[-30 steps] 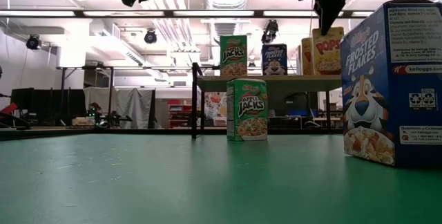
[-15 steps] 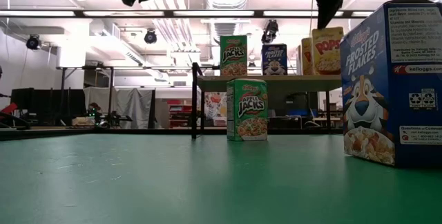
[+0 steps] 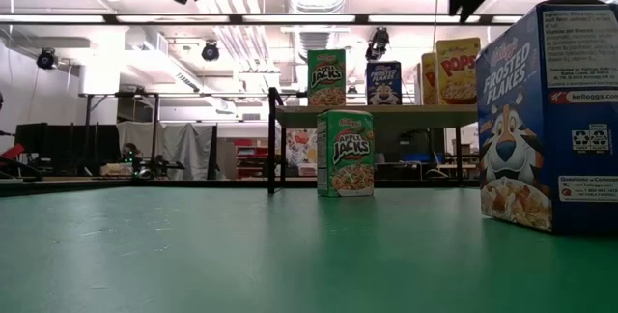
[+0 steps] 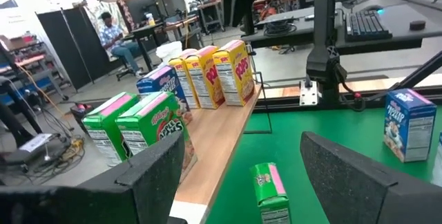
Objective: Stack cereal on shelf
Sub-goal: Put the yellow cereal box on the shelf aligned with the other yellow cereal box
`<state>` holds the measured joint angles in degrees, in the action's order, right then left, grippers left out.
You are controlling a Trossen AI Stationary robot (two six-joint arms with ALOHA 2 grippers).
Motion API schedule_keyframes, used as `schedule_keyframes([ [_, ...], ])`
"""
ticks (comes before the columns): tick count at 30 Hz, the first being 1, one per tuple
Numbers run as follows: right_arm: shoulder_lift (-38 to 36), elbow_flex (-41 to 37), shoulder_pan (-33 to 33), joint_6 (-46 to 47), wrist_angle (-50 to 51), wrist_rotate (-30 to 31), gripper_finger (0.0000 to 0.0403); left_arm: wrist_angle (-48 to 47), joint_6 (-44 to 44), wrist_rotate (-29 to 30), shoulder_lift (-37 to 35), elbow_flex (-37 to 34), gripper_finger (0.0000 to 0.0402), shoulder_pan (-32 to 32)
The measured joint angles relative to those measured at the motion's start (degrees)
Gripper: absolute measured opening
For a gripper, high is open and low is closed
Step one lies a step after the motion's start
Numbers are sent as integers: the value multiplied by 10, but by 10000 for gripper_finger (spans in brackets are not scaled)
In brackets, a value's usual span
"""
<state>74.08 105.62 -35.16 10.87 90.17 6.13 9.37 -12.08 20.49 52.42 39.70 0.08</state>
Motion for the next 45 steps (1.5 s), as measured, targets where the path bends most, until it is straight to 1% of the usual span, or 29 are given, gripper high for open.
schedule_keyframes([
  [4,-14,-7,-1,40,0,42,135,9,-31,0,0,0,272,0],
  [6,-18,-12,-1,60,-3,47,107,26,-50,0,0,0,272,0],
  [8,-24,-25,-1,66,-1,56,78,45,-69,1,0,0,272,0],
  [11,-39,-51,-1,76,-1,86,37,67,-93,1,0,0,272,0],
  [13,-51,-64,-1,84,-1,108,16,76,-104,2,0,0,272,0],
  [17,-79,-86,-1,112,-2,152,13,76,-114,2,0,0,272,1],
  [25,-134,-180,-1,155,-12,154,13,76,-121,2,0,0,272,1],
  [29,-149,-222,-1,155,-56,154,13,75,-120,2,0,0,272,1],
  [32,-151,-239,-1,148,-88,148,13,74,-120,2,0,0,272,1],
  [39,-141,-266,0,133,-127,144,13,73,-123,2,0,0,272,1],
  [45,-134,-268,0,116,-164,143,13,72,-124,2,0,0,272,1],
])
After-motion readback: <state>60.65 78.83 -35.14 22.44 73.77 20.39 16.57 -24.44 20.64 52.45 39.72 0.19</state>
